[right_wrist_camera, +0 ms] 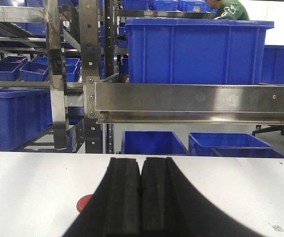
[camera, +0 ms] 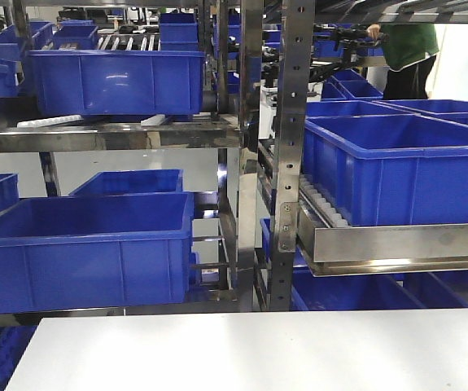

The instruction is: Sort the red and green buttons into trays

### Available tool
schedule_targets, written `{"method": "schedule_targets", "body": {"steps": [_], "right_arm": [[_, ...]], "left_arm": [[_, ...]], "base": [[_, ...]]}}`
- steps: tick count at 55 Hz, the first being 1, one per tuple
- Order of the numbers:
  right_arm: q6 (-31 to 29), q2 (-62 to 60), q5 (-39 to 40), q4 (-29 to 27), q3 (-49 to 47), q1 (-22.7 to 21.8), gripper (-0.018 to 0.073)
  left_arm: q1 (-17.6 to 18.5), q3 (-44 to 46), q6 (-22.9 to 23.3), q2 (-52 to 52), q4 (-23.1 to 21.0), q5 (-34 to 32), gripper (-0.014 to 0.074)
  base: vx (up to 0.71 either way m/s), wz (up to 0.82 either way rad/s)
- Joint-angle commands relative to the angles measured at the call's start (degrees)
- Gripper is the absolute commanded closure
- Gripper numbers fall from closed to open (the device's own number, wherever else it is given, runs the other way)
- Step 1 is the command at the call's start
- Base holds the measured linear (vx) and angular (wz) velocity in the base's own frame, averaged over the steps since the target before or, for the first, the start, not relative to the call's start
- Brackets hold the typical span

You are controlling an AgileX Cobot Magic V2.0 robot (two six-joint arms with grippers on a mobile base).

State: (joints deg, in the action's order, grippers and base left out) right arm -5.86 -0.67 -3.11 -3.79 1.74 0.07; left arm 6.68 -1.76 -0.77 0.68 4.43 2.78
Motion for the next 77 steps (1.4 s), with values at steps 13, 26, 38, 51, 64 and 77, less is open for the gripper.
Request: {"method": "schedule_targets", "body": {"steps": [13,26,38,51,64,77], "right_arm": [[-0.4,-0.3,5.5,0.0,0.4,-0.2,0.0567],[-0.4,-0.3,5.5,0.0,0.4,-0.2,0.0567],[-0.4,-0.3,5.6,0.0,0.4,-0.2,0.0567],[-0.2,-0.3,8.7,-0.2,0.4,-0.2,0.0567],[-2.0,0.6,13.6,-1.0,-9.1,-0.2,0.0567],[-4.4,22.2,7.1,-1.3,-32.9,-0.2,0.0567]], "left_arm": [[0.2,1.7,0.2,-0.5,-0.2,-4.5,0.0599],[0.2,1.7,0.2,-0.5,-0.2,-4.5,0.0599],[0.2,1.7,0.2,-0.5,-0.2,-4.5,0.0599],[0.2,1.8,0.2,-0.5,-0.2,-6.1,0.0599],[0.2,9.9,6.6,-1.0,-3.9,-13.8,0.0599],[0.2,30.8,6.0,-20.3,-2.7,-7.2,0.0599]], "base": [[0.00,0.00],[0.00,0.00],[0.00,0.00],[0.00,0.00],[0.00,0.00],[0.00,0.00]]}}
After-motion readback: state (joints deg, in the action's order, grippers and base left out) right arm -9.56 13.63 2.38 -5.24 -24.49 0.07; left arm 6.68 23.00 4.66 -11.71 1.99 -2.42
